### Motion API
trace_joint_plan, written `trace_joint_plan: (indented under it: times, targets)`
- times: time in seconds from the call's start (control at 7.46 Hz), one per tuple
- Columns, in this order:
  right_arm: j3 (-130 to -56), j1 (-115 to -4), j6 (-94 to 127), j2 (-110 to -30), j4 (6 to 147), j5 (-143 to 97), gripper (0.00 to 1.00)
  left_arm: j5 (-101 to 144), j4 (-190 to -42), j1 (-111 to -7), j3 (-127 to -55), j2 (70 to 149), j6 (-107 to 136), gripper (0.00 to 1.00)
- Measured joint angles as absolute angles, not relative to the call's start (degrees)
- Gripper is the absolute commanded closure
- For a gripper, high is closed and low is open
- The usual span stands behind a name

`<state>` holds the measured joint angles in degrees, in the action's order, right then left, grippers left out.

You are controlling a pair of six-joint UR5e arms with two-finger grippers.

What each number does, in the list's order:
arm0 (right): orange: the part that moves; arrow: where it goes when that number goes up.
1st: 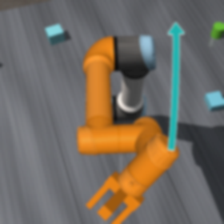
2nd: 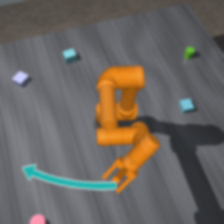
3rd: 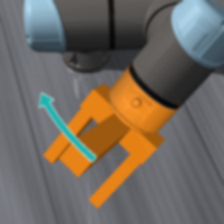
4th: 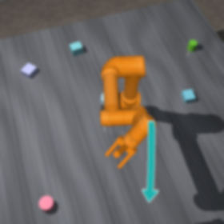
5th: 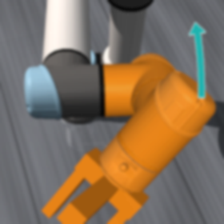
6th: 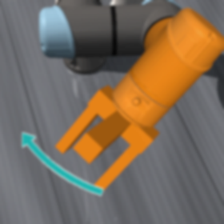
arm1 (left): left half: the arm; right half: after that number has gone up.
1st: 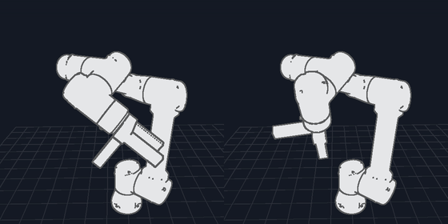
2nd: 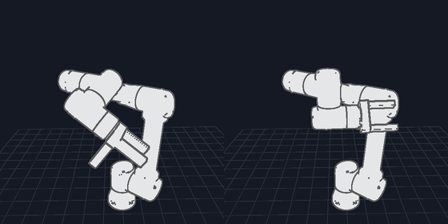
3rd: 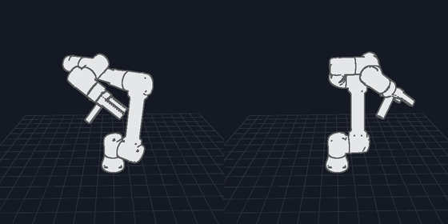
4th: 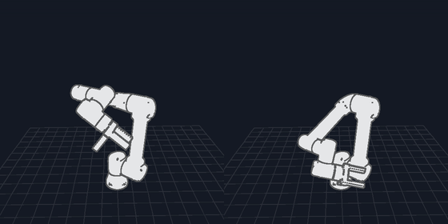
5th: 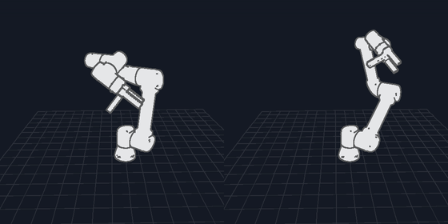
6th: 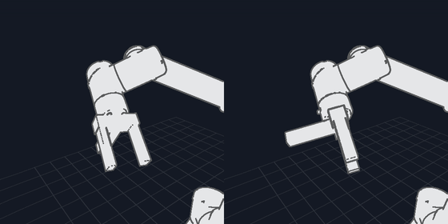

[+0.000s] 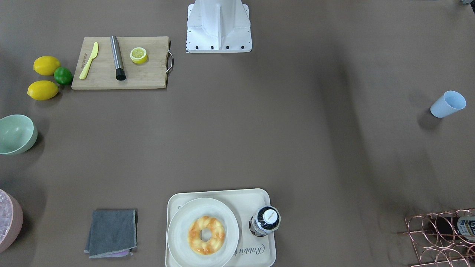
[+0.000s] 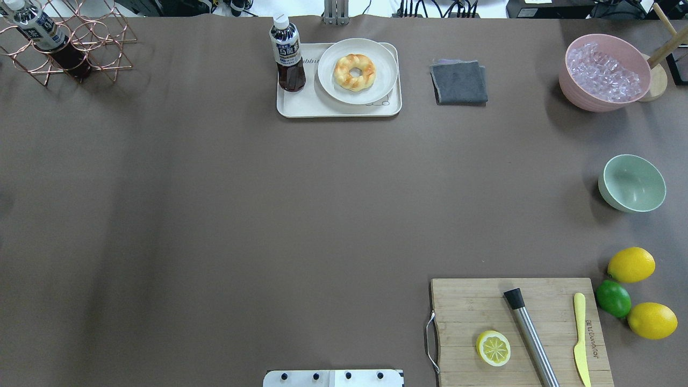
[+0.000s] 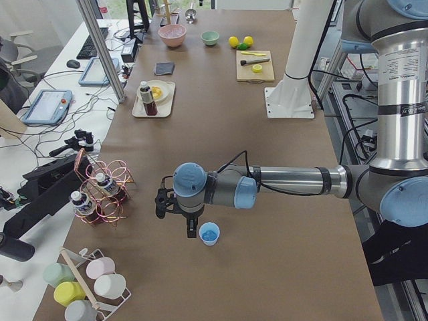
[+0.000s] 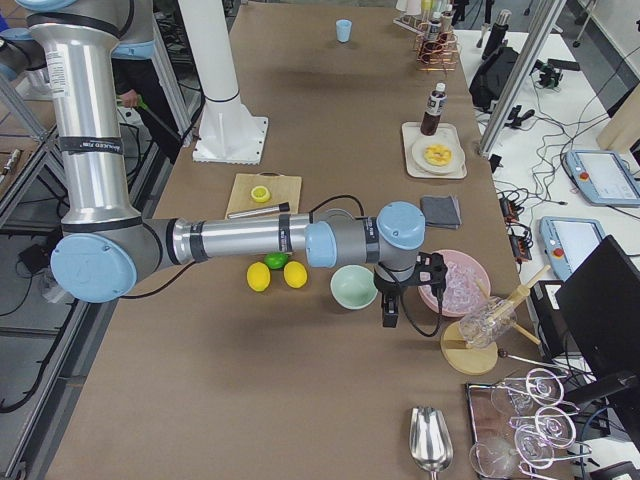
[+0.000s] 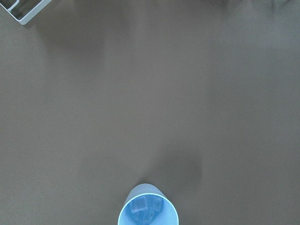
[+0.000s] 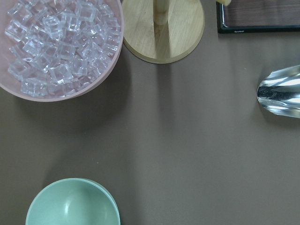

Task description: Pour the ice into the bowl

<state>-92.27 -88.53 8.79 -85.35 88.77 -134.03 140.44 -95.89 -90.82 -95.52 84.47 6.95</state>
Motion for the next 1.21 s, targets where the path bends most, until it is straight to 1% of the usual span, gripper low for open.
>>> trace_joint_plan:
  times: [0.94, 1.21]
  targets:
    - [-91.96, -88.54, 8.81, -85.68, 88.57, -134.16, 0.01, 139.45, -96.12, -90.96, -97.35, 83.32, 8.42, 0.03]
    - [-88.82, -88.24, 9.21, -85.66, 83.46, -134.31, 0.02, 139.47, -96.13, -90.36, -98.73, 83.43, 19.08, 0.03]
